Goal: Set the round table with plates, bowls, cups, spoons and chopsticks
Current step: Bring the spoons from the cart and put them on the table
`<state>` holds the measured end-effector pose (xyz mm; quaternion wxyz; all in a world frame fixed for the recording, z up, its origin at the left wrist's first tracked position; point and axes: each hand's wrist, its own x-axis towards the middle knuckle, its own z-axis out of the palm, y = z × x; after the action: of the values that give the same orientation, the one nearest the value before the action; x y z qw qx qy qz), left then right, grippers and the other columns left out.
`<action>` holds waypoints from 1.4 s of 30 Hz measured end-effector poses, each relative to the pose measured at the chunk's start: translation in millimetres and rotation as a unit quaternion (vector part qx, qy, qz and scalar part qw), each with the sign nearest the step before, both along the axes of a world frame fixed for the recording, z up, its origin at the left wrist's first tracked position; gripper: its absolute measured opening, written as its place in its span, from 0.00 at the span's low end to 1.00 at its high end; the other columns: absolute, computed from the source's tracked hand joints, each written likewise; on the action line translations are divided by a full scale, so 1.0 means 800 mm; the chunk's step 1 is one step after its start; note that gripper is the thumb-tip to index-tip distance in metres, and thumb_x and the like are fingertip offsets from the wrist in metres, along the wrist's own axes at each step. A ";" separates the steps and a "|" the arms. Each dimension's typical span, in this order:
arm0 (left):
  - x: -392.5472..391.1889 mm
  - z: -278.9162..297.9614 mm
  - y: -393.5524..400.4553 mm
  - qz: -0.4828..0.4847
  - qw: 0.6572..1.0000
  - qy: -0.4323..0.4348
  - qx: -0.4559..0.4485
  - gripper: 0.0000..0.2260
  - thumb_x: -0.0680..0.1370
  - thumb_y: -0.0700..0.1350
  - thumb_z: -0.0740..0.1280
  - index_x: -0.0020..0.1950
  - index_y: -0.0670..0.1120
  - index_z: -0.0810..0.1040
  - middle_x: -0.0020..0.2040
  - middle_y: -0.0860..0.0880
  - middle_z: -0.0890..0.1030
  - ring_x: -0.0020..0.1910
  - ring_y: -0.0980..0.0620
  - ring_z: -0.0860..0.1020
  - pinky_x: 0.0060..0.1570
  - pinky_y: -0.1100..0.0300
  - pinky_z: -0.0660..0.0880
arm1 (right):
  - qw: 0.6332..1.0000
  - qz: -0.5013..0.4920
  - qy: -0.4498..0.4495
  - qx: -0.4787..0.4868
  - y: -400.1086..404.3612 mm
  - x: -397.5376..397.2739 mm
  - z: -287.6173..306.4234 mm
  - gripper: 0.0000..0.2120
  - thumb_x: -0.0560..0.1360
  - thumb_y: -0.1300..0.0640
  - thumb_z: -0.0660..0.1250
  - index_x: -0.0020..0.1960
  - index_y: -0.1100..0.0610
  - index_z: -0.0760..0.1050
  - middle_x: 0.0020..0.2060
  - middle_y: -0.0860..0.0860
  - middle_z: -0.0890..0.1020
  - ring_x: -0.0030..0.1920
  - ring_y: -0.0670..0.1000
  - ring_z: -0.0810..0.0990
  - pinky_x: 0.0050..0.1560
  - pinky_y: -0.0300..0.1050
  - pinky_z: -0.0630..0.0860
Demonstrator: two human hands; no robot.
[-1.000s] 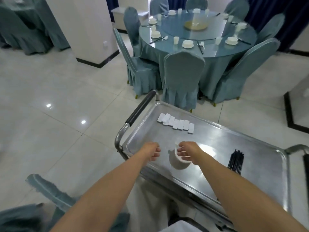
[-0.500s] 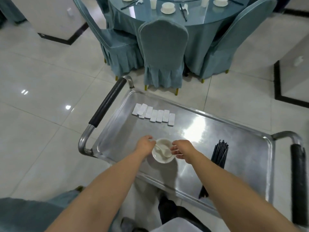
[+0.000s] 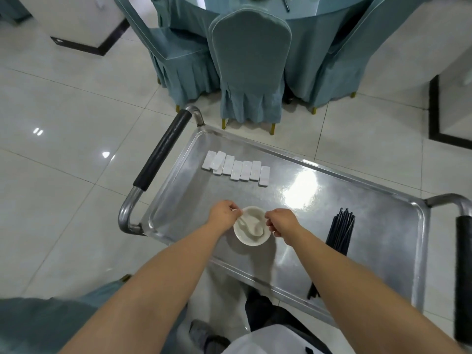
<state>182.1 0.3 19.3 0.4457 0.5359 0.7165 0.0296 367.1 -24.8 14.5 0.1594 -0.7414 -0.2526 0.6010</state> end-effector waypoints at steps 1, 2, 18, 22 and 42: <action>-0.002 0.002 0.002 0.009 1.000 -0.008 0.001 0.09 0.75 0.47 0.70 0.50 0.43 0.82 0.47 0.43 0.84 0.48 0.45 0.81 0.53 0.54 0.77 | 1.000 0.003 0.000 0.000 0.002 -0.002 0.001 0.04 0.72 0.62 0.64 0.39 0.61 0.75 0.31 0.55 0.78 0.26 0.52 0.72 0.26 0.40 0.64; -0.004 0.003 0.002 0.018 1.000 -0.017 0.002 0.09 0.75 0.47 0.71 0.49 0.42 0.82 0.45 0.43 0.84 0.46 0.46 0.82 0.52 0.54 0.78 | 1.000 0.008 0.000 -0.001 0.002 -0.004 0.003 0.04 0.72 0.62 0.64 0.39 0.61 0.75 0.30 0.55 0.77 0.26 0.52 0.71 0.27 0.40 0.64; -0.105 0.059 -0.029 0.326 0.916 -0.232 0.037 0.07 0.77 0.34 0.68 0.40 0.40 0.74 0.33 0.42 0.74 0.31 0.51 0.73 0.32 0.64 0.77 | 0.991 0.114 0.066 -0.024 0.015 -0.136 0.068 0.12 0.76 0.55 0.64 0.38 0.62 0.77 0.25 0.53 0.76 0.23 0.49 0.68 0.24 0.37 0.59; -0.167 0.087 -0.059 0.445 0.856 -0.252 0.079 0.03 0.77 0.37 0.69 0.45 0.39 0.77 0.36 0.43 0.78 0.33 0.49 0.77 0.42 0.58 0.81 | 0.970 0.192 0.129 -0.070 0.002 -0.215 0.090 0.20 0.78 0.43 0.62 0.43 0.59 0.77 0.28 0.52 0.78 0.25 0.47 0.70 0.25 0.37 0.62; -0.518 0.163 -0.540 0.605 0.677 -0.381 0.175 0.07 0.78 0.44 0.70 0.48 0.41 0.76 0.40 0.42 0.79 0.33 0.51 0.77 0.31 0.63 0.75 | 0.927 0.293 0.232 -0.023 -0.367 -0.674 0.166 0.08 0.77 0.57 0.68 0.40 0.58 0.74 0.27 0.50 0.70 0.19 0.44 0.64 0.17 0.36 0.59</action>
<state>-232.2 -431.4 149.9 0.4634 -0.0039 0.6342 0.6189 -172.1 -318.2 147.2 0.0131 -0.4779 -0.4003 0.7818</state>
